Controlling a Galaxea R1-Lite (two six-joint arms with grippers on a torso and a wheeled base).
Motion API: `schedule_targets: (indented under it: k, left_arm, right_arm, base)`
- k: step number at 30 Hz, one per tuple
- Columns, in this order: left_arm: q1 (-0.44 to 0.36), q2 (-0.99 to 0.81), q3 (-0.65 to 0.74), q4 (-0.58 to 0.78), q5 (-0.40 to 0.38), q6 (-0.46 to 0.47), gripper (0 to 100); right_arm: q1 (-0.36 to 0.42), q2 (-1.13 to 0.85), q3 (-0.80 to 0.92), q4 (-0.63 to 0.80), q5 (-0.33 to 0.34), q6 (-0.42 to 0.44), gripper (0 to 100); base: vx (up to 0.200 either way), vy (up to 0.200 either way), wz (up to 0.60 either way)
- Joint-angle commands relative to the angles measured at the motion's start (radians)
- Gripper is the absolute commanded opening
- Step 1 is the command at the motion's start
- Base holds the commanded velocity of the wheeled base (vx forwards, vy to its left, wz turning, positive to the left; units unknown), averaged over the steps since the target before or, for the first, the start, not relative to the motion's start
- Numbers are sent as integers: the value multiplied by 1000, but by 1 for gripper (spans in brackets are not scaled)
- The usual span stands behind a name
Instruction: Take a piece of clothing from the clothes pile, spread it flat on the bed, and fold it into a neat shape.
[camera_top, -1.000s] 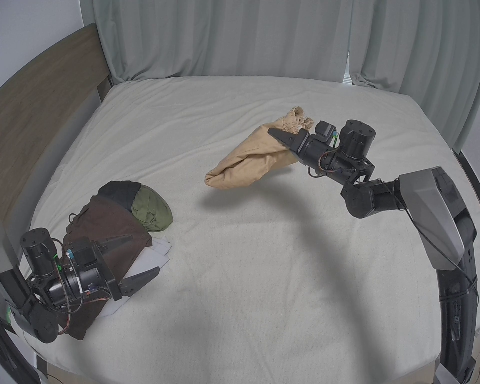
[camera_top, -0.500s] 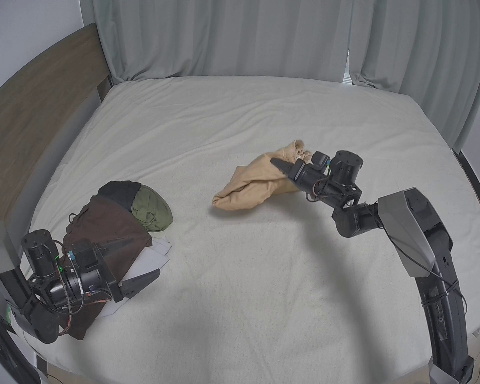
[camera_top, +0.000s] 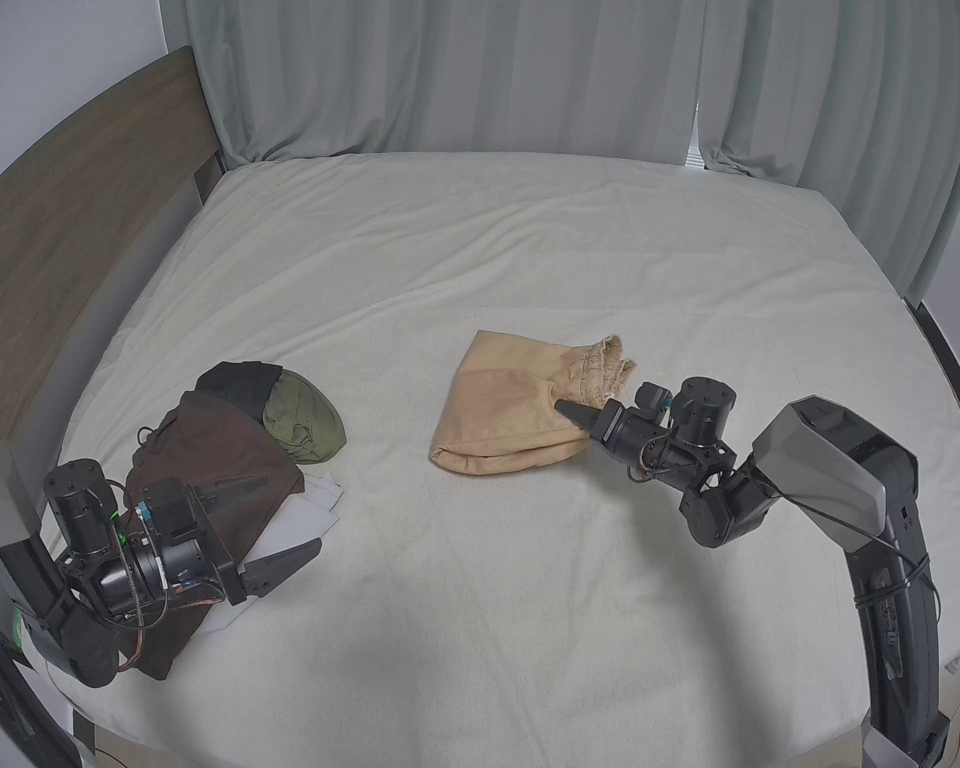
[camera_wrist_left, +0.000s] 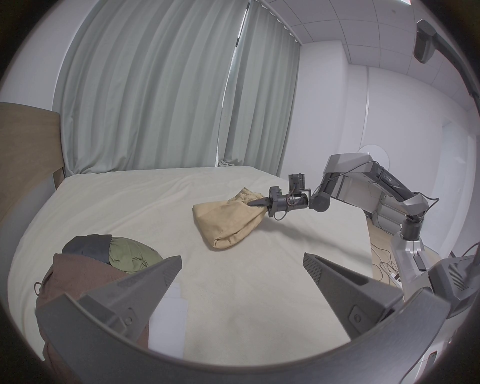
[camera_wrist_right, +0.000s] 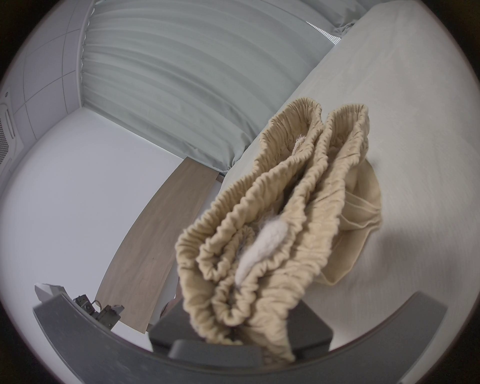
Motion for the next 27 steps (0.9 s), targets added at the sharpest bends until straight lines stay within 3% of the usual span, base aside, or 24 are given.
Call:
schedule_targets:
  k: [1,9,10,19,27]
  left_arm:
    - [-2,-6,0,-2,-1,-1,100]
    - [-4,-5,-2,-2,-1,-1,100]
    - [-4,-5,-2,-2,-1,-1,100]
    - [-6,-8,-2,-2,-1,-1,100]
    - [-6,-12,-5,-3,-1,-1,100]
  right_arm:
    - [5,-11,127,-82,-1,2,0]
    - [2,19,127,-117,-4,2,0]
    - [1,19,127,-117,-4,3,100]
    - [1,8,177,-114,-11,-5,100]
    - [44,-58,398,-115,-11,-91,100]
  base:
    - [0,0,0]
    - [0,0,0]
    - [0,0,0]
    - [0,0,0]
    - [0,0,0]
